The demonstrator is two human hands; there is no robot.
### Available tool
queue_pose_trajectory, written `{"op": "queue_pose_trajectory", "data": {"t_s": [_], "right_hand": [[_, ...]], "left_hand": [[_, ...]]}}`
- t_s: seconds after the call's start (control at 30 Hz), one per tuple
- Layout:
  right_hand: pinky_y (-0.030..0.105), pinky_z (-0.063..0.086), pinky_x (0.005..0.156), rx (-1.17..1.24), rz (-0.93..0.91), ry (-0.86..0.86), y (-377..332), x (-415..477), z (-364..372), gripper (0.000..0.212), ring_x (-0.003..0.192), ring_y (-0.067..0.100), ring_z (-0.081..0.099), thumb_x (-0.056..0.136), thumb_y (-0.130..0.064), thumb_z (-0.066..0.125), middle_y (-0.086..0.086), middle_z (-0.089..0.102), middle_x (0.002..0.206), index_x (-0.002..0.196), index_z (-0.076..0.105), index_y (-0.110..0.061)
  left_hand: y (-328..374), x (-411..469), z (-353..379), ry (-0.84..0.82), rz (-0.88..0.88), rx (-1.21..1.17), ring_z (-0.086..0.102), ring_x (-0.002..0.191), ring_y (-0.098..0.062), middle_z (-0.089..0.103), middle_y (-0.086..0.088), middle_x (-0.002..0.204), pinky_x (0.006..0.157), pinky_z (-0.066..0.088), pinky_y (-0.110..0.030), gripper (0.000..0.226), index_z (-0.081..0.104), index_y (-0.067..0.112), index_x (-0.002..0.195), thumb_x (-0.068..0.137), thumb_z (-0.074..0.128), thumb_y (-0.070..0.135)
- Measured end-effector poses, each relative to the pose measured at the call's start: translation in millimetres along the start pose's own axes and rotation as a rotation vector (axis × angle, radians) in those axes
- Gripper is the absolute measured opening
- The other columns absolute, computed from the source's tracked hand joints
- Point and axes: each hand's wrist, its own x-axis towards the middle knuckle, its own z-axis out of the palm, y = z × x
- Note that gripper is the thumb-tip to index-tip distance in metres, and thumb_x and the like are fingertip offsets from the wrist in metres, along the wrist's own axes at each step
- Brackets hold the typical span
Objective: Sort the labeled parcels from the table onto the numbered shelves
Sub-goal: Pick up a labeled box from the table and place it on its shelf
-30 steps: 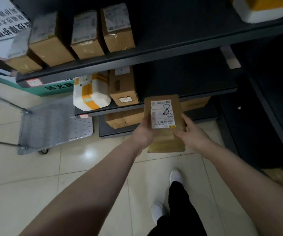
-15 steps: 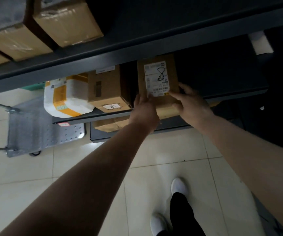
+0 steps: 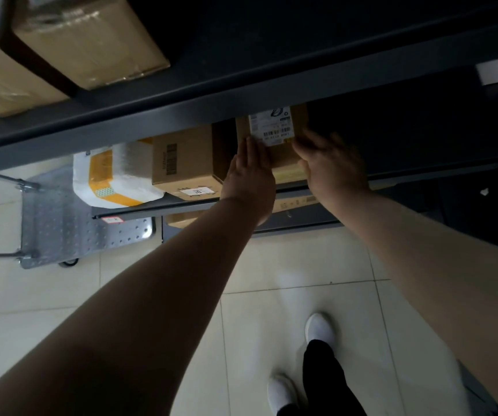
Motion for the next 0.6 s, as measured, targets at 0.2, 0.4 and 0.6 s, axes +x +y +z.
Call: {"op": "queue_pose_trajectory", "data": {"t_s": [0.2, 0.4, 0.6], "right_hand": [[0.049, 0.033, 0.104, -0.059, 0.024, 0.01, -6, 1, -3, 0.052, 0.134, 0.036, 0.033, 0.098, -0.017, 0.046, -0.004, 0.022, 0.158, 0.146, 0.033, -0.03], [0.051, 0.024, 0.113, 0.039, 0.048, -0.02, -2, -14, -9, 0.071, 0.144, 0.029, 0.017, 0.092, -0.013, 0.057, 0.0, 0.012, 0.16, 0.151, 0.02, -0.026], [0.05, 0.026, 0.114, -0.1, 0.07, -0.217, 0, -69, -11, 0.065, 0.147, 0.027, 0.013, 0.09, -0.026, 0.061, 0.004, 0.02, 0.158, 0.147, 0.03, -0.018]], "left_hand": [[-1, 3, -4, -0.062, -0.009, 0.013, -0.012, 0.147, -0.039, -0.015, -0.028, 0.158, 0.122, 0.007, -0.044, 0.092, -0.013, -0.006, 0.15, 0.093, 0.057, 0.014], [4, -12, -19, -0.124, -0.059, -0.125, -0.009, 0.149, -0.032, -0.013, -0.019, 0.161, 0.121, 0.014, -0.046, 0.099, -0.009, 0.002, 0.153, 0.086, 0.064, 0.006], [19, -69, -33, -0.261, 0.055, -0.031, 0.015, 0.146, -0.035, 0.01, -0.023, 0.157, 0.115, 0.028, -0.044, 0.082, 0.007, -0.004, 0.152, 0.089, 0.058, 0.001]]}}
